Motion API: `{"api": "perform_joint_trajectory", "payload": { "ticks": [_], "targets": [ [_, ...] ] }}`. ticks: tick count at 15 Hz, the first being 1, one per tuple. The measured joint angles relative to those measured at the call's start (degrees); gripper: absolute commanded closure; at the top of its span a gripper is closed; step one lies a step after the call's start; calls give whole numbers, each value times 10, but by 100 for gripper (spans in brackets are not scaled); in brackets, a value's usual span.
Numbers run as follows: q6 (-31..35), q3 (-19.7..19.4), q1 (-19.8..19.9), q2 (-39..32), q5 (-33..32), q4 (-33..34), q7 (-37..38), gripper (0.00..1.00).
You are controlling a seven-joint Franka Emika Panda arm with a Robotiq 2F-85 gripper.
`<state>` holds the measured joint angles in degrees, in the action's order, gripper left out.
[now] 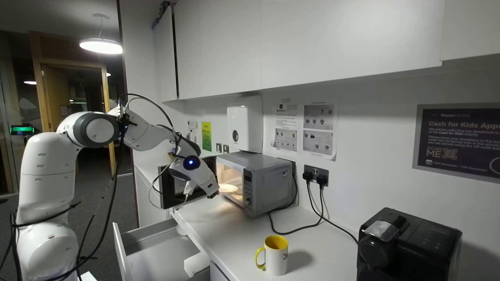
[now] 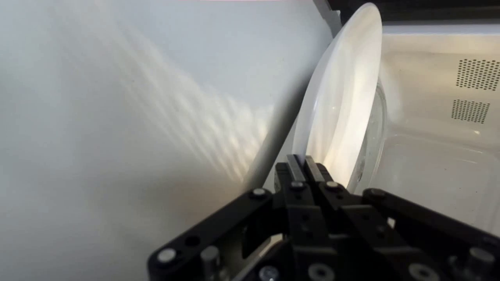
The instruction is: Move the white plate into the microwave
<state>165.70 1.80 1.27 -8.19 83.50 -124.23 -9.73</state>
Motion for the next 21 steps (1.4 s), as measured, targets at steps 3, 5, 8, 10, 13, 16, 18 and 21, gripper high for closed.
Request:
{"api": "perform_joint_trajectory", "payload": {
  "ticks": [3,5,8,10,13,16,18,21],
  "targets": [
    [15,3,-3,-5,19,18,-9,99],
    [20,4,-5,-5,30,28,-21,96],
    [20,4,-6,-6,31,31,-29,96],
    [20,4,-6,-6,31,31,-29,96],
    [20,4,-6,-7,31,31,-29,96],
    [20,4,-6,-7,31,31,-29,99],
    [20,4,-6,-10,30,28,-29,99],
    [20,4,-6,-20,30,27,-28,99]
  ]
}}
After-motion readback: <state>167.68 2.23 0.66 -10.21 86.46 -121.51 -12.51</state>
